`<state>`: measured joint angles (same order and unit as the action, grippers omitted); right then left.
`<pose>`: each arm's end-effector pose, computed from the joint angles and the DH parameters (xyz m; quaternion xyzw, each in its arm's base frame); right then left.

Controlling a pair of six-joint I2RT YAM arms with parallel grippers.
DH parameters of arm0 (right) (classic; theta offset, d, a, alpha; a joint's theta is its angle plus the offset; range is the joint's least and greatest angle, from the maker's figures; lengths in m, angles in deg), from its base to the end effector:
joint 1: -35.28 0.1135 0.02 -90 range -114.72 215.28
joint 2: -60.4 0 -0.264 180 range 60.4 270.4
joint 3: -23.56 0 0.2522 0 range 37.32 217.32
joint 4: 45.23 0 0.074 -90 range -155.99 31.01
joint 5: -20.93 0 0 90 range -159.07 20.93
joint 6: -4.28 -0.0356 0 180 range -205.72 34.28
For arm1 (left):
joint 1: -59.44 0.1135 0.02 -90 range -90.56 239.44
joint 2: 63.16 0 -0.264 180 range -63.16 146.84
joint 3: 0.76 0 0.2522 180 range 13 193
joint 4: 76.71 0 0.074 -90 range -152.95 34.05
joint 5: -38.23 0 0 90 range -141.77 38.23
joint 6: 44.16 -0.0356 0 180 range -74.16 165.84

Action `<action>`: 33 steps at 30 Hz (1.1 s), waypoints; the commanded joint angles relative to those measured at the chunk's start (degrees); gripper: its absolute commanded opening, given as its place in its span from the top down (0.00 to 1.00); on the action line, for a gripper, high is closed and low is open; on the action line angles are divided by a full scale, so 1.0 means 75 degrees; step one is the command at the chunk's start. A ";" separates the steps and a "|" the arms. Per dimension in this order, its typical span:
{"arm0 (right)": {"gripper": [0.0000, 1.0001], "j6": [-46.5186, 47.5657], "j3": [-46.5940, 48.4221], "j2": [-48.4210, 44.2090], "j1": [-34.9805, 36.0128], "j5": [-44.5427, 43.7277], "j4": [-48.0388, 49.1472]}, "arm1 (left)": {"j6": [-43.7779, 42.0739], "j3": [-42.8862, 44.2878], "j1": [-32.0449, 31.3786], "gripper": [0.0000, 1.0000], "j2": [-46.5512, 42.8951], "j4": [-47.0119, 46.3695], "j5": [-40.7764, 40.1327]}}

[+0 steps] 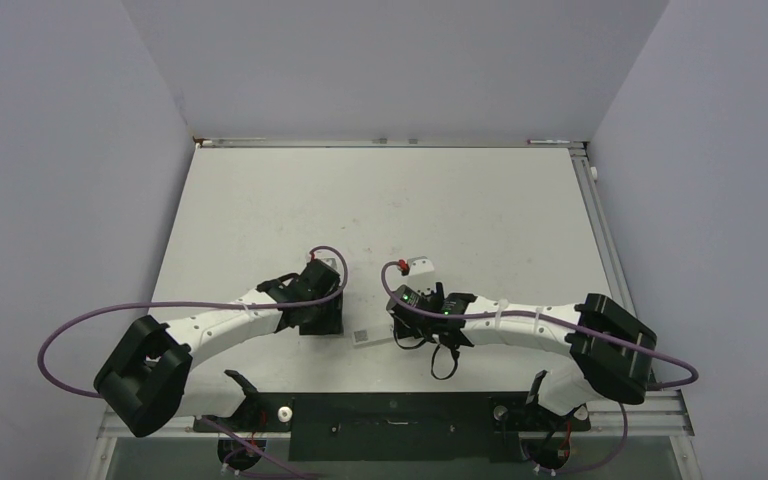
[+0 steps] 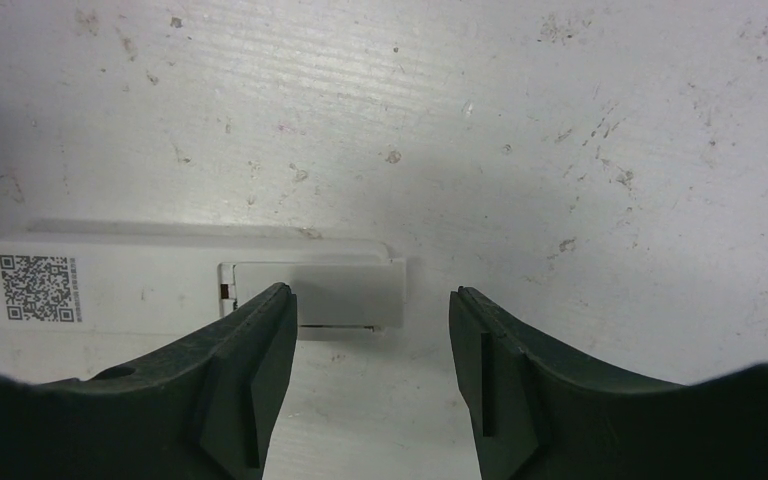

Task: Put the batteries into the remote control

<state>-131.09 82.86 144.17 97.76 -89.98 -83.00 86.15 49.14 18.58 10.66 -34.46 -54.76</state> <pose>0.1364 0.2343 0.1766 -0.0990 0.9505 0.0869 0.2813 0.1685 -0.1433 0.1646 -0.0007 0.9781 -0.1149 0.1733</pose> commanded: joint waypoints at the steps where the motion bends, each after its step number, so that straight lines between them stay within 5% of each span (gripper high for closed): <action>1: 0.43 0.0087 0.0210 0.0012 -0.0104 -0.0073 0.0224 | 0.0018 -0.0004 0.0034 0.55 -0.0163 -0.0128 0.0089; 33: 0.44 0.0013 -0.0163 0.0126 -0.0174 -0.0044 0.0388 | -0.0021 -0.0055 0.0022 0.54 -0.0161 -0.0185 0.0113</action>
<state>-130.98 81.68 144.63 96.75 -89.61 -81.05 86.11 48.93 18.58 10.66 -34.48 -54.30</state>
